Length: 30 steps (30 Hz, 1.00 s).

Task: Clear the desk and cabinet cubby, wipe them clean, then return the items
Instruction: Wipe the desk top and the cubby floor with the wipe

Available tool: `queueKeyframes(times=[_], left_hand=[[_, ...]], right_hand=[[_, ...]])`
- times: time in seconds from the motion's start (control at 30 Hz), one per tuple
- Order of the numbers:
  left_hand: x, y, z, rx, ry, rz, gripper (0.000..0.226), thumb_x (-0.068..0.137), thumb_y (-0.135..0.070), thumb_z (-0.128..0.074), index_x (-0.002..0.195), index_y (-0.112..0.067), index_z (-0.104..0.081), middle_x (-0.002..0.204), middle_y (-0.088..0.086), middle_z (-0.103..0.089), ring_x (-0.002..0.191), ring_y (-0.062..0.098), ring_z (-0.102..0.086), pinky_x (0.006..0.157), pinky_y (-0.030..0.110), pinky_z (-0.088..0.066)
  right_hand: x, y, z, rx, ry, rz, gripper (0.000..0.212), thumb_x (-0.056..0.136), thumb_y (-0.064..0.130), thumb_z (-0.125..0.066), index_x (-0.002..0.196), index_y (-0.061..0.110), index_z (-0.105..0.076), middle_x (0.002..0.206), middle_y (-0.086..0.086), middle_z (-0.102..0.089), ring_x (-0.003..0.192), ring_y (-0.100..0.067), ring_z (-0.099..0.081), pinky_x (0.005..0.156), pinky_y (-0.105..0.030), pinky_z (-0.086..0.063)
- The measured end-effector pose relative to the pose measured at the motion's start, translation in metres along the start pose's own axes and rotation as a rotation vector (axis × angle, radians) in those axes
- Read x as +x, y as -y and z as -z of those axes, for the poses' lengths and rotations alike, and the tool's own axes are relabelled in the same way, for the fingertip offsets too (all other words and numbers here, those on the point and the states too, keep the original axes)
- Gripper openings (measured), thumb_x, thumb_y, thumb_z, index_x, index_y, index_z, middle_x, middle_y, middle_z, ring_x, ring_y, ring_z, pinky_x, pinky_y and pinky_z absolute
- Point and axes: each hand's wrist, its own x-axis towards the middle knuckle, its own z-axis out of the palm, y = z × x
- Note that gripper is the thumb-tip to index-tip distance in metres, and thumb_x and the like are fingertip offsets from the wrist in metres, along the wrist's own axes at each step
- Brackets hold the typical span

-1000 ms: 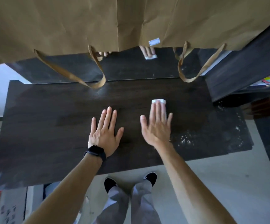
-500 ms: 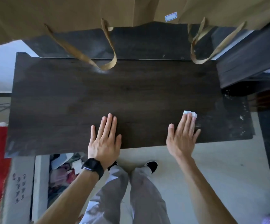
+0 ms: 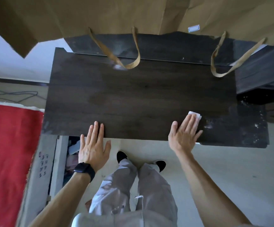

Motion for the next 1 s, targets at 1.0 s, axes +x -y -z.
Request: queueKeyframes(times=[1.0], left_hand=[[-0.024,0.124,0.043,-0.089,-0.052,0.364,0.076,0.098,-0.029,-0.045,0.158,-0.026,0.002,0.165,-0.003,0.01,0.153,0.017,0.006,0.123,0.047,-0.006]], right_hand=[[-0.105,0.195,-0.061,-0.083,0.17,0.997,0.066,0.104,0.045,-0.026,0.159,0.012,-0.008,0.167,-0.005,-0.003,0.154,-0.02,0.002,0.123,-0.055,-0.009]])
